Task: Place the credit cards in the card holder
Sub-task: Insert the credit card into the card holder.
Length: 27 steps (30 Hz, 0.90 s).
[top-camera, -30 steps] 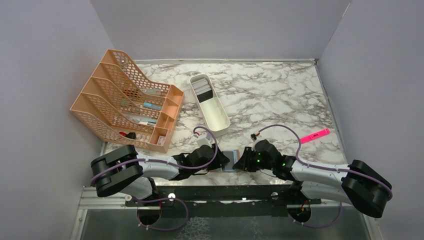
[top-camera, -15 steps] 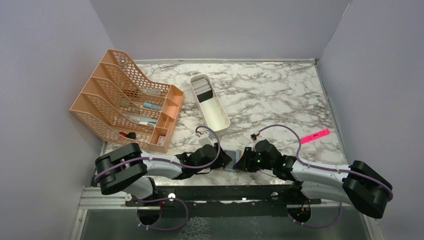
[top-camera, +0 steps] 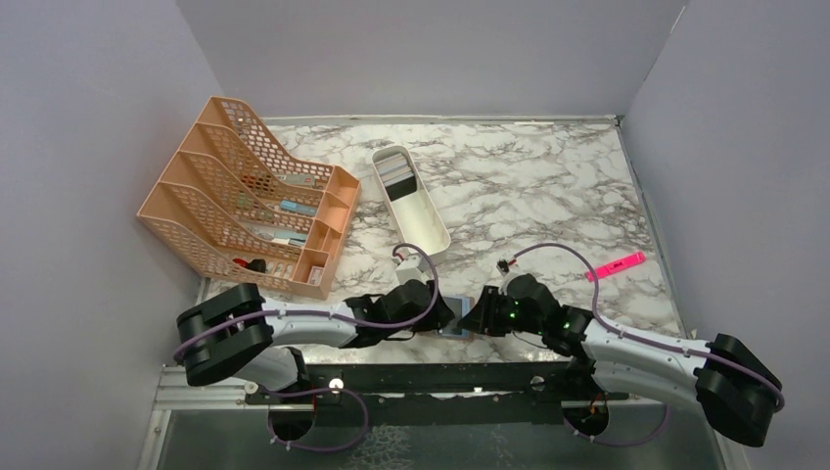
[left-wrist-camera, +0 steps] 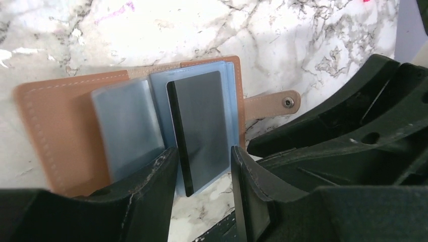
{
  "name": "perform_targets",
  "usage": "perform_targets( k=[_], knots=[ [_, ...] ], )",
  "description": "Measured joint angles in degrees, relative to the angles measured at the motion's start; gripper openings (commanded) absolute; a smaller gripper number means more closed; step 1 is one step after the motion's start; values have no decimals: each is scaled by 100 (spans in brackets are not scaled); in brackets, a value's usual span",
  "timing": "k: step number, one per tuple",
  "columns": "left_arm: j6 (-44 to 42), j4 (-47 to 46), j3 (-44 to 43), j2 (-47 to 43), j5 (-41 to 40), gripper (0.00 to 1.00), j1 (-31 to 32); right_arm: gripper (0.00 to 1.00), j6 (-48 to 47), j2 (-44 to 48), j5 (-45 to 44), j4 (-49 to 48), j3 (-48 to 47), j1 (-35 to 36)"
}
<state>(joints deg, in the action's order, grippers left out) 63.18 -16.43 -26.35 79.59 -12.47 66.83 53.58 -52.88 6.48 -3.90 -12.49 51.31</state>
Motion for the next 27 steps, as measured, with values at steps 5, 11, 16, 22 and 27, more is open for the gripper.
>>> perform_targets(
  k=[5,11,16,22,27],
  knots=[
    [-474,957,-369,-562,-175,52,4,43,42,44,0,81,-90,0],
    [-960,1919,-605,-1198,-466,61,-33,48,87,15,2,90,-181,0],
    [-1272,2437,-610,-1252,-481,65,-181,48,179,33,2,85,-179,0],
    [-1515,2555,-610,-962,-308,65,-374,49,192,42,-11,85,-184,0],
    [-1620,2514,-610,-752,-146,64,-415,50,192,-168,-92,79,-201,0]
  ],
)
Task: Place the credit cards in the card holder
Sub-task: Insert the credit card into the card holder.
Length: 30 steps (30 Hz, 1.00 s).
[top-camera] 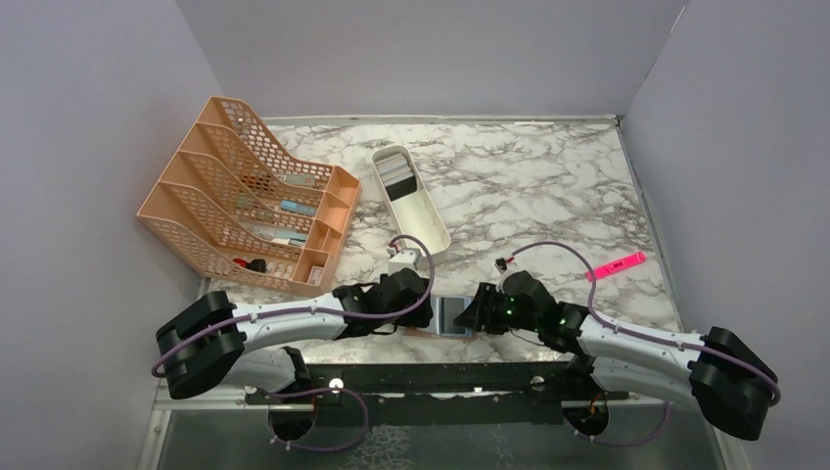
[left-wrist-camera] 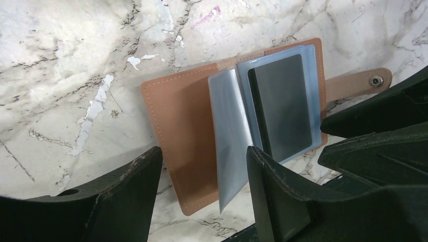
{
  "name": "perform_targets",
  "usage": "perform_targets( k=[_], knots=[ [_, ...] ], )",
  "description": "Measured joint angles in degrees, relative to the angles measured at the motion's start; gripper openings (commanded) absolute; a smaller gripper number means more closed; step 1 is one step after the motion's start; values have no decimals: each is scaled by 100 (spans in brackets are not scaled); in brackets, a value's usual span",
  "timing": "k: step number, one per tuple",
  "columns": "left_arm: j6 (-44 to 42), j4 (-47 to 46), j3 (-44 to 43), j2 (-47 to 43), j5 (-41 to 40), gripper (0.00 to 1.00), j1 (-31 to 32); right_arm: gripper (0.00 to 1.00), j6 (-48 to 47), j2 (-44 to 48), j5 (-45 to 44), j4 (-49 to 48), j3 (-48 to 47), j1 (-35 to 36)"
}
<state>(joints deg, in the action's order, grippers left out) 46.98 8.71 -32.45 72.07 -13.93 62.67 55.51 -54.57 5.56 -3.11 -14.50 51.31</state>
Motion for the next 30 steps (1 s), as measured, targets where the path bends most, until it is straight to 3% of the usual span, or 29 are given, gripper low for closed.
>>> perform_targets(
  k=[10,18,30],
  knots=[
    [-52,-192,109,48,105,56,-92,50,2,-564,-39,-284,0,0],
    [26,-356,389,48,216,30,-120,50,-2,-800,-28,-605,-35,0],
    [125,-739,612,46,352,27,-149,53,-55,-577,133,-671,-35,0]
  ],
)
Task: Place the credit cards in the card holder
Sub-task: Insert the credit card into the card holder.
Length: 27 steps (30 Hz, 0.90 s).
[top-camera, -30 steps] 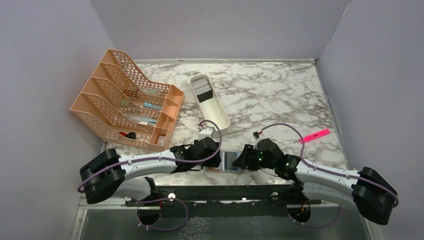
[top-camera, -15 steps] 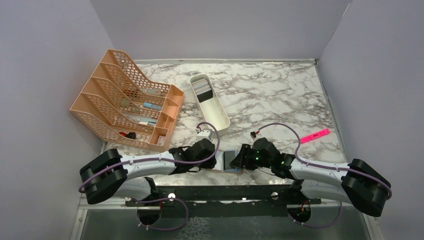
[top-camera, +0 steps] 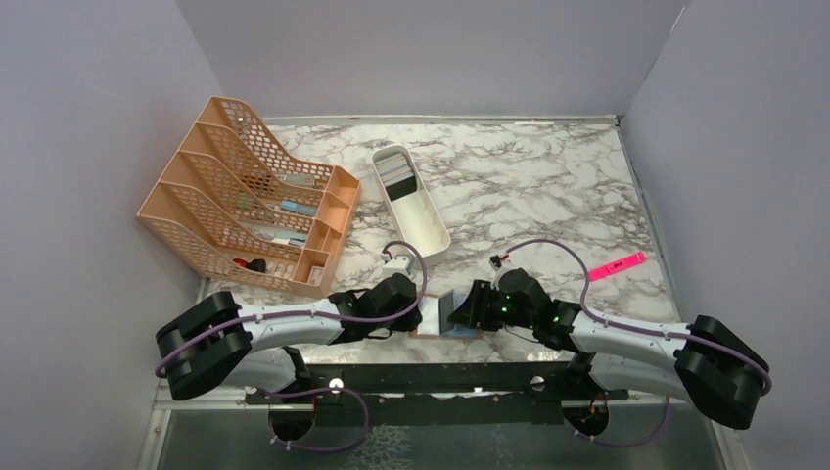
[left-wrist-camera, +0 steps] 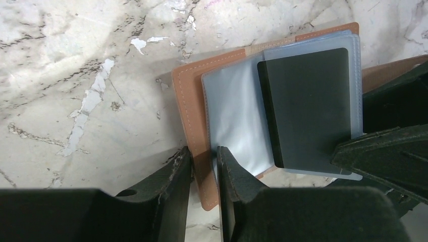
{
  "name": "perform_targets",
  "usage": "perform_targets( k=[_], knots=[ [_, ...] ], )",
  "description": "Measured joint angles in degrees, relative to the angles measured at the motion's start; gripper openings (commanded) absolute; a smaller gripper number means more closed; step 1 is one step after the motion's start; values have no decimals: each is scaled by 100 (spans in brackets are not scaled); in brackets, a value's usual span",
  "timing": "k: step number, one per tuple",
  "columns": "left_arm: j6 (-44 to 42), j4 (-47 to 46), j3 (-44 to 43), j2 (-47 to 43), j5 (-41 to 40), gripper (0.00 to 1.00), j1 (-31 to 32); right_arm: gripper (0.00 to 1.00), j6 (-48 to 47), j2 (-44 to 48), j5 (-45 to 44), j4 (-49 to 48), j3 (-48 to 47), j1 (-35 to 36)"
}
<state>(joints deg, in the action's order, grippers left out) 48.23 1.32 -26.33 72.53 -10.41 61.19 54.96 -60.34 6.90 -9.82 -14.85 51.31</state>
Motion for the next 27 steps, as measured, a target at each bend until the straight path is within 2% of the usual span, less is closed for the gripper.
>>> perform_targets(
  k=[9,16,27],
  knots=[
    [87,-299,55,83,177,27,0,54,-52,-114,133,-177,-2,0],
    [144,-431,79,127,247,27,0,57,-55,-160,334,-686,0,0],
    [219,-557,111,164,354,27,0,54,-55,-278,435,-1008,26,0]
  ],
)
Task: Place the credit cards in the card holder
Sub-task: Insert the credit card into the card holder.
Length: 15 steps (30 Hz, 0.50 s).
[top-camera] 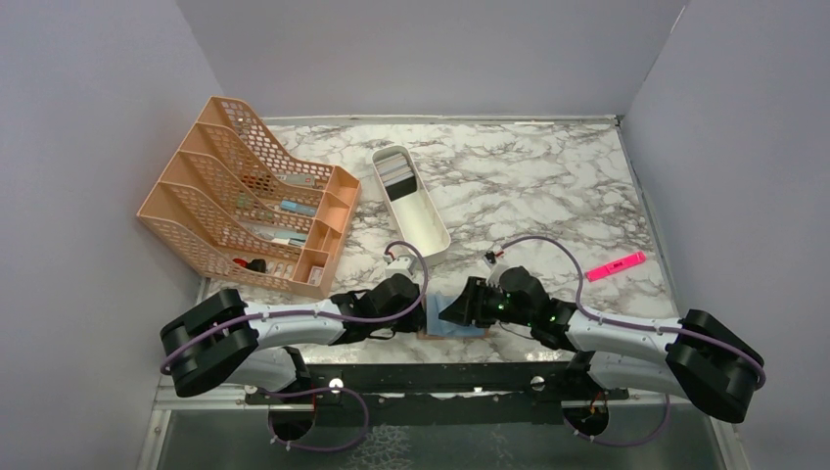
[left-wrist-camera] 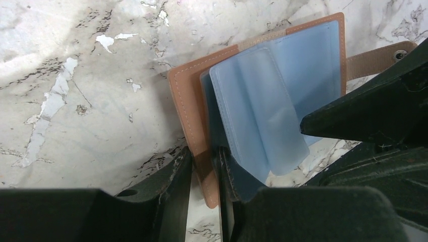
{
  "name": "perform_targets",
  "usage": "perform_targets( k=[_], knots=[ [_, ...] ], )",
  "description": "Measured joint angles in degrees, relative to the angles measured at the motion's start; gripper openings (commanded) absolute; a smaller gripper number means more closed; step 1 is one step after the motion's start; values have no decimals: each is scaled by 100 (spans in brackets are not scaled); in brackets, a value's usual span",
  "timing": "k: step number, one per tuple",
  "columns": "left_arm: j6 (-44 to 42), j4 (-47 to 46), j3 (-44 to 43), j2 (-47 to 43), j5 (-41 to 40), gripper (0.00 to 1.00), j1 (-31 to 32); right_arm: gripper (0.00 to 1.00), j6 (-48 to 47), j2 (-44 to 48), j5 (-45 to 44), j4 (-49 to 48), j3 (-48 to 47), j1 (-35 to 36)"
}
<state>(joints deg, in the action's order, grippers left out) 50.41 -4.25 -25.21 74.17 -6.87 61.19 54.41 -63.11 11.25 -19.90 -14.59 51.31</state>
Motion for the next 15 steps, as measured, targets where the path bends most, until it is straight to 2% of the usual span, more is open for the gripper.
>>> perform_targets(
  k=[3,10,15],
  knots=[
    [20,-4,13,-13,2,27,0,52,-17,-2,-76,162,-4,0],
    [83,164,33,-205,-2,38,0,50,-133,-15,-422,857,-103,0],
    [170,428,33,-592,-46,42,0,47,-199,55,-658,1320,-219,0]
  ],
)
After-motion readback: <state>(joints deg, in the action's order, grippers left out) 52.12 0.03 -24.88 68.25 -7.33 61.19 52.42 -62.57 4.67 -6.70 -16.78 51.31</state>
